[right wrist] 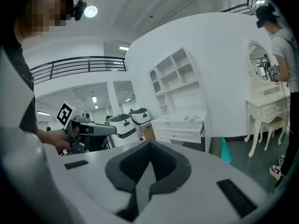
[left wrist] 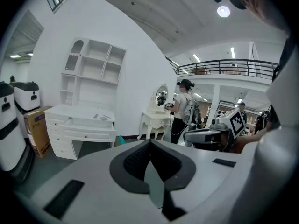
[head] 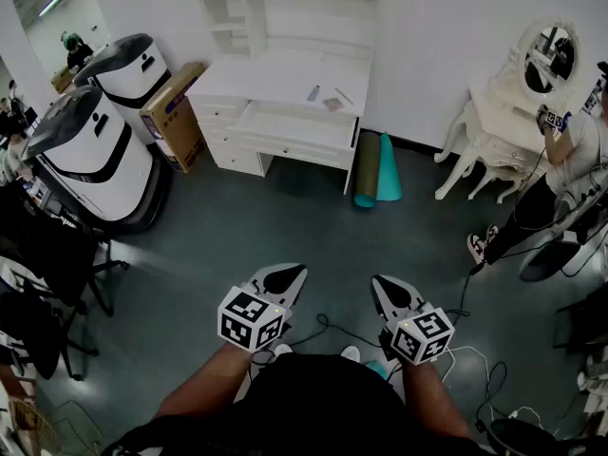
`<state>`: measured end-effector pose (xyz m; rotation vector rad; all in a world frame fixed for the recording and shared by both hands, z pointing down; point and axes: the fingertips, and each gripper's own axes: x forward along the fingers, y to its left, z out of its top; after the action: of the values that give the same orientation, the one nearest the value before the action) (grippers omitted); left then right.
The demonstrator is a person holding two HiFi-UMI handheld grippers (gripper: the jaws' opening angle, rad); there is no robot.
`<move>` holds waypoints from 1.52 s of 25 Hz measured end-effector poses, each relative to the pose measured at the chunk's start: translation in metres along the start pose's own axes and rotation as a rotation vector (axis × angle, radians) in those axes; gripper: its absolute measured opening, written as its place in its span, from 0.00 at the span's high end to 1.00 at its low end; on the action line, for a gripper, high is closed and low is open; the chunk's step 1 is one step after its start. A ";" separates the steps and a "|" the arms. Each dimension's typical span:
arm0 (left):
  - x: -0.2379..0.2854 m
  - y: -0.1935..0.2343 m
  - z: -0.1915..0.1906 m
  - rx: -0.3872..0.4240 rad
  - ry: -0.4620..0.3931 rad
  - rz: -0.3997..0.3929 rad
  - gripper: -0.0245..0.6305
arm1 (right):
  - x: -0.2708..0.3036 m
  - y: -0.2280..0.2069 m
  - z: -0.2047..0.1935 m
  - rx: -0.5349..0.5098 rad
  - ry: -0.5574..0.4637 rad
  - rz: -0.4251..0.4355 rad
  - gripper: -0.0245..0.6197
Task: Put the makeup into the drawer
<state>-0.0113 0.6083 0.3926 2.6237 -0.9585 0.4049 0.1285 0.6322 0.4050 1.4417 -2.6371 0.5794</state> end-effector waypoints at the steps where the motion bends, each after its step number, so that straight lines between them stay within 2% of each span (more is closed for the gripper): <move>1: 0.000 -0.001 0.002 0.001 -0.003 0.000 0.95 | -0.001 0.000 0.001 -0.001 0.000 0.001 0.92; 14: 0.003 -0.014 0.002 0.010 0.002 0.012 0.95 | -0.012 -0.006 0.001 0.002 0.001 0.031 0.92; 16: 0.004 -0.016 0.000 -0.007 0.008 0.012 0.95 | -0.015 -0.005 0.001 0.012 -0.004 0.048 0.92; 18: 0.005 -0.017 -0.004 -0.057 0.008 0.012 0.95 | -0.019 -0.007 0.001 0.010 0.001 0.046 0.92; 21: 0.008 -0.011 -0.008 -0.114 0.007 0.041 0.95 | -0.025 -0.017 0.000 0.001 0.008 0.022 0.92; 33: 0.047 -0.058 -0.031 -0.072 0.058 0.119 0.95 | -0.062 -0.074 -0.039 -0.004 0.104 0.039 0.92; 38: 0.056 -0.073 -0.043 -0.100 0.080 0.154 0.95 | -0.071 -0.095 -0.050 0.009 0.116 0.063 0.92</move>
<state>0.0710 0.6455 0.4375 2.4343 -1.1277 0.4819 0.2409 0.6605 0.4607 1.2900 -2.6004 0.6610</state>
